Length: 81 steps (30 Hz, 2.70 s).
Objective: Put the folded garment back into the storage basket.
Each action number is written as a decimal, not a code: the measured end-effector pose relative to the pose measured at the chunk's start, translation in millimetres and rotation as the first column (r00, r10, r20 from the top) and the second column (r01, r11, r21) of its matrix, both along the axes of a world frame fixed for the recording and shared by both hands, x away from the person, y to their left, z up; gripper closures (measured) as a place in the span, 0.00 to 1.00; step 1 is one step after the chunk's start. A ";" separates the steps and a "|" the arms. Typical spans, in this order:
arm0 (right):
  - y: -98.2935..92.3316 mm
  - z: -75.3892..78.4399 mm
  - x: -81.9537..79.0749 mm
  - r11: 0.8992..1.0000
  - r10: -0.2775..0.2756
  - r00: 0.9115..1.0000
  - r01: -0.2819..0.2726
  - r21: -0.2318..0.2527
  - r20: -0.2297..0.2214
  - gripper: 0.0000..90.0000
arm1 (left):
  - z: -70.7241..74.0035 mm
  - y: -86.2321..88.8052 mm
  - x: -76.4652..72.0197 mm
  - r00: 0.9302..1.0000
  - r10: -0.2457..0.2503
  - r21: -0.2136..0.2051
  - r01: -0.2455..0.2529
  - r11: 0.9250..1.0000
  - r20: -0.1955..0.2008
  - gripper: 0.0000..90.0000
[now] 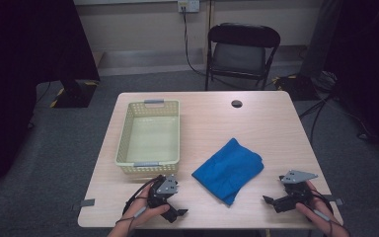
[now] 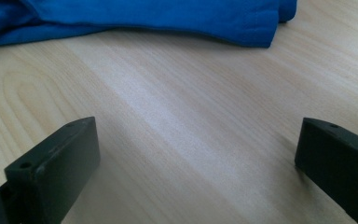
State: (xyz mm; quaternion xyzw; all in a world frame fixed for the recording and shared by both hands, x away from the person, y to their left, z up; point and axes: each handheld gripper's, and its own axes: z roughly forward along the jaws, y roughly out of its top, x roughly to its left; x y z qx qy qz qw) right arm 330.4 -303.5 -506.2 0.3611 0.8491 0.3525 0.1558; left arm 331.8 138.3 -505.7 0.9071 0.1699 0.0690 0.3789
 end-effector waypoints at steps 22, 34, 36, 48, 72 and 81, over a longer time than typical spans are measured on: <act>0.0 0.0 0.1 1.000 0.001 1.000 -0.001 0.000 0.001 0.00 | 20.2 -17.8 4.0 0.999 0.011 0.026 -0.010 1.000 -0.046 0.05; 0.0 0.0 0.1 1.000 0.000 1.000 0.000 0.000 0.001 0.00 | 34.8 -33.3 13.9 0.998 0.014 0.022 -0.012 1.000 -0.062 0.06; 0.0 0.0 0.1 1.000 0.000 1.000 0.000 0.000 0.001 0.00 | 37.1 -38.7 16.9 0.998 0.014 0.018 -0.012 1.000 -0.066 0.06; 0.0 0.0 0.1 1.000 0.000 1.000 0.000 0.000 0.001 0.00 | 38.1 -56.5 26.4 0.996 0.008 0.016 -0.006 1.000 -0.088 0.06; 0.0 0.0 0.0 1.000 0.000 1.000 0.000 0.000 0.001 0.00 | 41.1 -85.1 45.8 0.994 0.032 -0.029 -0.035 0.999 -0.100 0.06; 0.0 0.0 0.0 1.000 0.000 1.000 0.000 0.000 0.001 0.00 | 38.4 -96.1 52.5 0.994 0.032 -0.025 -0.035 0.999 -0.106 0.06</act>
